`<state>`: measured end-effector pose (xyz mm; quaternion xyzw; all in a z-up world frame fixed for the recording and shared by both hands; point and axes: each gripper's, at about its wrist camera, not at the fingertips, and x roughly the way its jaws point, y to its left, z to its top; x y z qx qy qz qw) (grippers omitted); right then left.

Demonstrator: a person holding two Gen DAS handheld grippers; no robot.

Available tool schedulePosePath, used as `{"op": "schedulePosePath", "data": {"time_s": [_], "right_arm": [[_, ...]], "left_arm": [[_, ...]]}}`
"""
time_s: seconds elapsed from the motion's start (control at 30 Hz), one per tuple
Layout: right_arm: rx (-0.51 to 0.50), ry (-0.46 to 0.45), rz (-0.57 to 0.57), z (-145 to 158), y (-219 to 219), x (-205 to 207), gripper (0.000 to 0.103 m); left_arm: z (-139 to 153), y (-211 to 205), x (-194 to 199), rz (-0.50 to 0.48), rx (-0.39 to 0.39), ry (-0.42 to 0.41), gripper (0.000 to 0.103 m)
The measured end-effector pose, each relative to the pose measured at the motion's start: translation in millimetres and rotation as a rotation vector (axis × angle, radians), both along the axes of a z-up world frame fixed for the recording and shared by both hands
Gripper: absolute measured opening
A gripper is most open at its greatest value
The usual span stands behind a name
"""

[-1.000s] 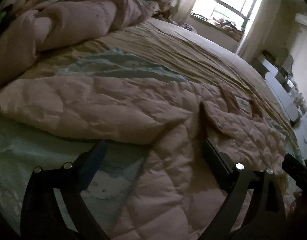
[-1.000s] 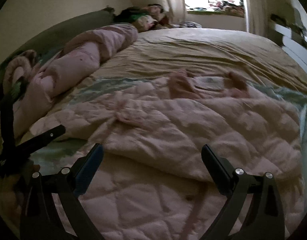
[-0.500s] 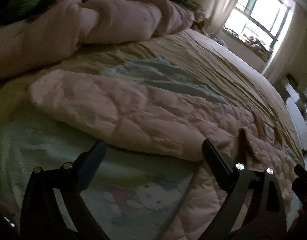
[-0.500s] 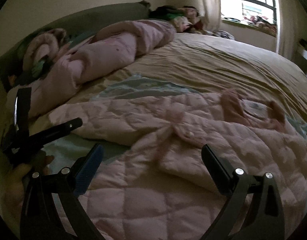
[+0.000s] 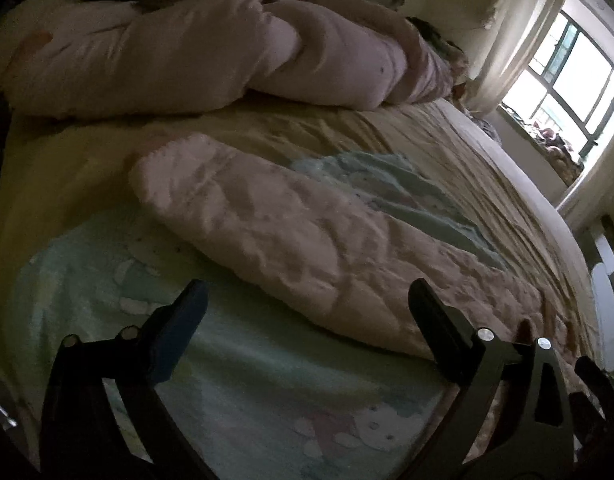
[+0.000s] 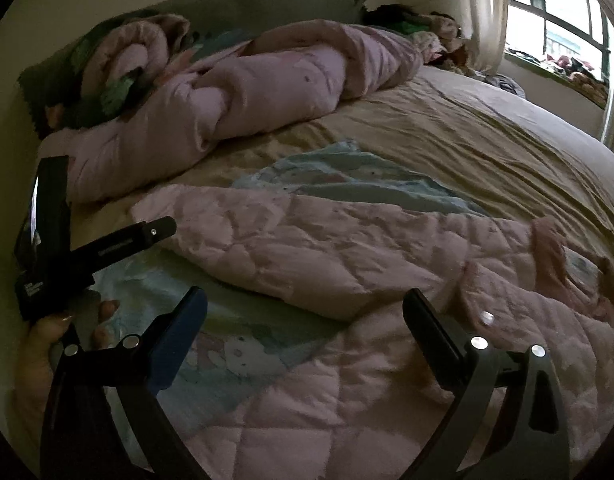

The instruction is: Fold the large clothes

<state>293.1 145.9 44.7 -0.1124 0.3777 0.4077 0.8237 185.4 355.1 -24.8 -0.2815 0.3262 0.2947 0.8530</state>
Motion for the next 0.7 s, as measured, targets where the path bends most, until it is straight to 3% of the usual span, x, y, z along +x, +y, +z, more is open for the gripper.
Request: {"op": "schedulePosePath", "data": {"time_s": [0.3, 0.57, 0.7], "right_arm": [[-0.07, 0.004, 0.081, -17.2, 38.0, -2.8, 0.098], [-0.133, 0.004, 0.161, -41.6, 63.5, -5.0, 0.098], [-0.145, 0.02, 0.173, -54.6, 76.0, -2.8, 0.098]], "left_arm": [[-16.3, 26.7, -8.6, 0.064, -0.049, 0.003, 0.094], [-41.9, 55.9, -17.1, 0.12, -0.14, 0.014, 0.094], [-50.8, 70.4, -20.5, 0.133, -0.206, -0.039, 0.094]]}}
